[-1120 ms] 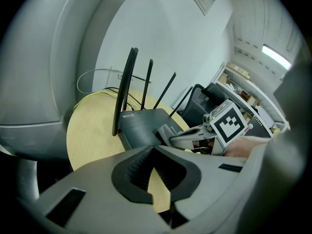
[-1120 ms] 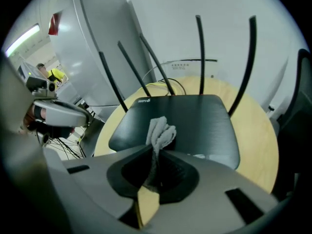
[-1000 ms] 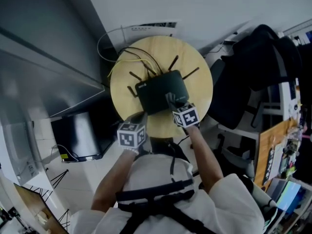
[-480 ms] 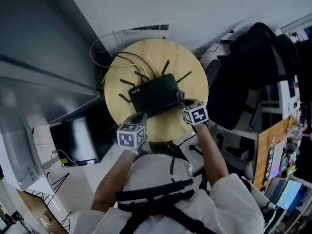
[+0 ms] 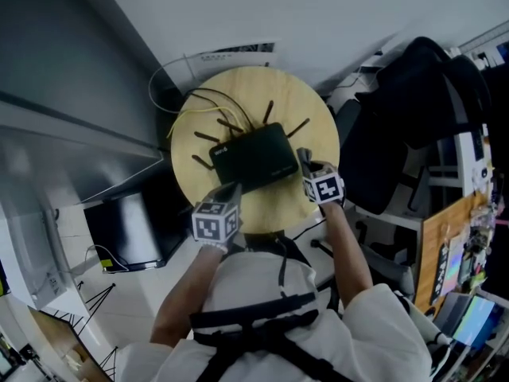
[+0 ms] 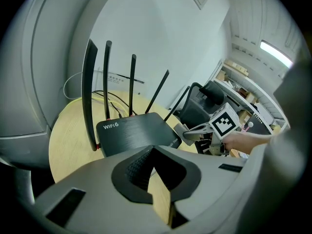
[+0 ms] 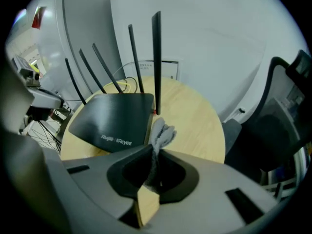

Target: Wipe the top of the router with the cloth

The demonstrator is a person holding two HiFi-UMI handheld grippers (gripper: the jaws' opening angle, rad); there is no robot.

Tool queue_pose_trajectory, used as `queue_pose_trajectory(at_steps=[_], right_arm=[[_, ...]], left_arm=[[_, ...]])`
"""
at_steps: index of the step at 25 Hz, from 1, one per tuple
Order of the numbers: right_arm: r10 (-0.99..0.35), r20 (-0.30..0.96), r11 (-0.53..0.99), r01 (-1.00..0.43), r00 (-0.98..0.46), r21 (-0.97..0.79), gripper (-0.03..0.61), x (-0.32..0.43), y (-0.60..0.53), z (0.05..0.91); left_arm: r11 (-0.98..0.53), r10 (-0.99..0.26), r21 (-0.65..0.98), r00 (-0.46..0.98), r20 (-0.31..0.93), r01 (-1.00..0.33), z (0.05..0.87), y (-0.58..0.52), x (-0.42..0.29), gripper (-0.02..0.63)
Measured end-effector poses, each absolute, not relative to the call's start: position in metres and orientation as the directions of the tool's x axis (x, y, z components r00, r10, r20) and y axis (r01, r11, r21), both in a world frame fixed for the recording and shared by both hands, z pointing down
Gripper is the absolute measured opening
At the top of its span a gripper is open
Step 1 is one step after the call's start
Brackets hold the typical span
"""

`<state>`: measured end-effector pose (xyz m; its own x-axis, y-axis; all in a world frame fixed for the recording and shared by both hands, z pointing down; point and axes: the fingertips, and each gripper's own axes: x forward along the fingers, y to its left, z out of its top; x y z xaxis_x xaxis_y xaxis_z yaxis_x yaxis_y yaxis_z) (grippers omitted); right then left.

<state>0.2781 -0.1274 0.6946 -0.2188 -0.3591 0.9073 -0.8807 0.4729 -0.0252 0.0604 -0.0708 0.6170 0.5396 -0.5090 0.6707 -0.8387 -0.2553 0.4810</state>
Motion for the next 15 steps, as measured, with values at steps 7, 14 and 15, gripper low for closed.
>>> queue_pose_trajectory(at_steps=[7, 14, 15], right_arm=[[-0.481, 0.821, 0.402, -0.910, -0.306, -0.104, 0.038, 0.265, -0.124, 0.633], [-0.591, 0.723, 0.312, -0.928, -0.358, -0.204, 0.038, 0.237, -0.103, 0.579], [-0.602, 0.712, 0.304, -0.928, -0.362, -0.214, 0.038, 0.231, -0.099, 0.574]], left_arm=[[-0.282, -0.534, 0.477, 0.549, 0.643, -0.833, 0.598, -0.067, 0.045, -0.010], [-0.318, -0.559, 0.476, 0.567, 0.604, -0.820, 0.574, -0.055, 0.022, -0.011], [-0.322, -0.565, 0.475, 0.568, 0.598, -0.819, 0.571, -0.053, 0.019, -0.011]])
